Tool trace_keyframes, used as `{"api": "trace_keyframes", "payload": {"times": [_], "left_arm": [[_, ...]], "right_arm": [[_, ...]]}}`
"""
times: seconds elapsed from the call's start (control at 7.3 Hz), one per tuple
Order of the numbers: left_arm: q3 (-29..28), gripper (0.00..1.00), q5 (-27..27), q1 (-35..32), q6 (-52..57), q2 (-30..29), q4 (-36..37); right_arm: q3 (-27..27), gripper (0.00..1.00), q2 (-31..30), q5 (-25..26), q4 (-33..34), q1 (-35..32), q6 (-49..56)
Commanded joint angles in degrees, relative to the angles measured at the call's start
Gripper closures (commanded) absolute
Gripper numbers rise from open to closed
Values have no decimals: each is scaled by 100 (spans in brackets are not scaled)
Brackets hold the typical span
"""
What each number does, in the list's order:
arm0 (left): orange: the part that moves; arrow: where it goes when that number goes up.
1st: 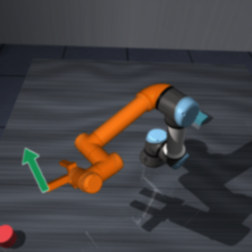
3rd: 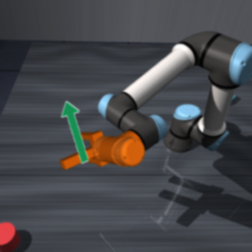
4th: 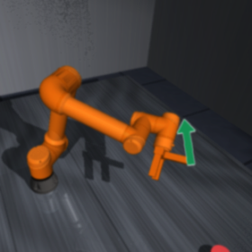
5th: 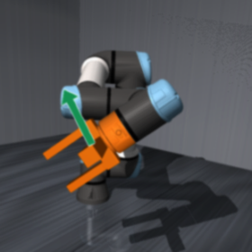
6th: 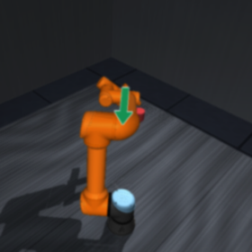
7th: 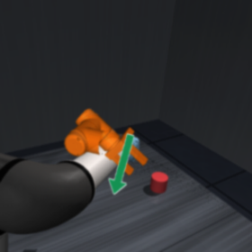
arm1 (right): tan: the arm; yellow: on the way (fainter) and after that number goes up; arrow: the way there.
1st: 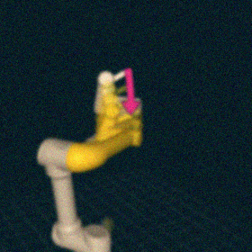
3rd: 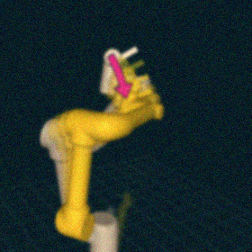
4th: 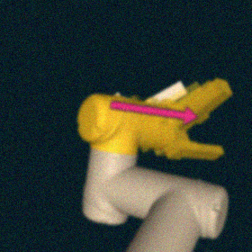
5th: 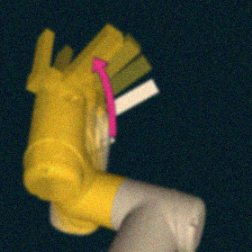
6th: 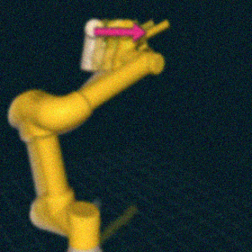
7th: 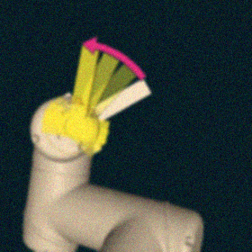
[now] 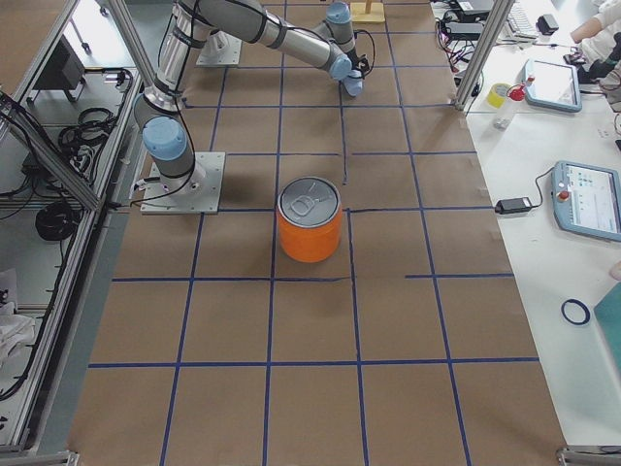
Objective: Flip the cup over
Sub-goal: 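Lay the cup on its side and open the right gripper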
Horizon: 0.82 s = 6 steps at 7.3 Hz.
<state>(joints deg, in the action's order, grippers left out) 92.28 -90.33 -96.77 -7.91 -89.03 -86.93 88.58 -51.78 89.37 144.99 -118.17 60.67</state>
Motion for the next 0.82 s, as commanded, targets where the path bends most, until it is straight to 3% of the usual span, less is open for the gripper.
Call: {"api": "trace_keyframes", "payload": {"times": [0.0, 0.27, 0.68], "left_arm": [[0, 0, -2, 0, 0, 0, 0], [0, 0, 7, 0, 0, 9, 0], [0, 0, -2, 0, 0, 9, 0]], "right_arm": [[-34, 0, -104, -7, -50, 74, -185], [-16, 0, -358, 10, -250, 363, -1288], [-43, 0, -1076, 1, -1565, 1363, -1628]]}}
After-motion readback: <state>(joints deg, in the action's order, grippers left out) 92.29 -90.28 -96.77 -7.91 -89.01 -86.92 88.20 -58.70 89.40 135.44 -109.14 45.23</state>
